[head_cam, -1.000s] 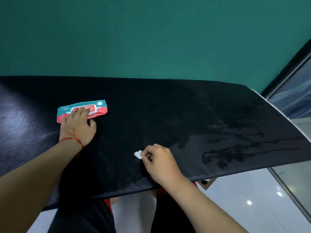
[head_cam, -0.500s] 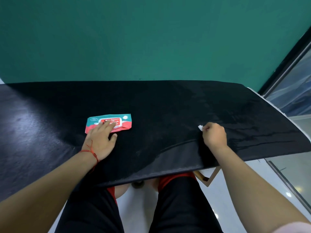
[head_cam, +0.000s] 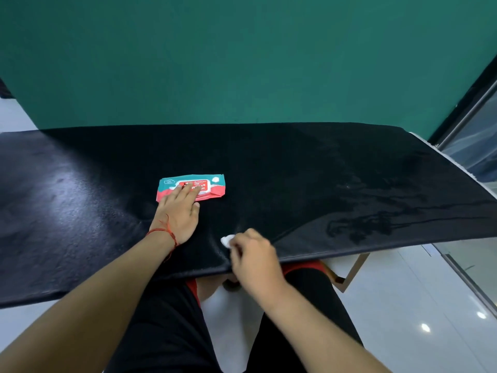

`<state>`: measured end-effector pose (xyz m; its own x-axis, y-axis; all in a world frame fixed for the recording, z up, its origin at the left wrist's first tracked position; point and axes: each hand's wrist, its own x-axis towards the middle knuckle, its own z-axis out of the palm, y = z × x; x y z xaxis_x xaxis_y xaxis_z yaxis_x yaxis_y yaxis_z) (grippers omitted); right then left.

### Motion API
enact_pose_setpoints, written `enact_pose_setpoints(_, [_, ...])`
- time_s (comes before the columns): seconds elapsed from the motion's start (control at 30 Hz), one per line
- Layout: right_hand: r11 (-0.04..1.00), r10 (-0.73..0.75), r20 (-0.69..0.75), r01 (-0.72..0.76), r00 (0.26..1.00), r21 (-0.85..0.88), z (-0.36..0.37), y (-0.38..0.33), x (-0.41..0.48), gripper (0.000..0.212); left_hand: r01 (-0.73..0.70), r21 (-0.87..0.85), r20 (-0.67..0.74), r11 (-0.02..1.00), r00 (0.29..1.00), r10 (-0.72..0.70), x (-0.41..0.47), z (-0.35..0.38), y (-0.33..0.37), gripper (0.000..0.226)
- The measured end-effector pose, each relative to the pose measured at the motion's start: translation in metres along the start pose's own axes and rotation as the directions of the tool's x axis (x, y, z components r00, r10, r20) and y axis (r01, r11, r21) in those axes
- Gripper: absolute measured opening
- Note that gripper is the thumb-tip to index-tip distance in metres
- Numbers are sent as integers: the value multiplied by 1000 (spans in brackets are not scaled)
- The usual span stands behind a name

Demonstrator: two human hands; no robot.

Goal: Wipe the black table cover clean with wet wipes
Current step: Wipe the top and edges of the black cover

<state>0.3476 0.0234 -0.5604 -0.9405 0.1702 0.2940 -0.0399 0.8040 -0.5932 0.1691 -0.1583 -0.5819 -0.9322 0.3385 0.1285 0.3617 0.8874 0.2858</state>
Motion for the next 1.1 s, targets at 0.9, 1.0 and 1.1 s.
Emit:
enact_pose_setpoints(0.9, [868,334,-320,-422,887,-264,-108,136,3,11,13,7,-40,1000,999,-12,-2,3,0,53])
enact_pose_setpoints(1.0, [920,242,-274,-310,931,-240,-76,100,5,10,14,4,-46,1000,999,-14,-2,2,1,53])
enact_pose_setpoints(1.1, [975,79,-161,-110,984,-195,-46,64,4,11,19,2,-43,1000,999,-19,-3,2,1,54])
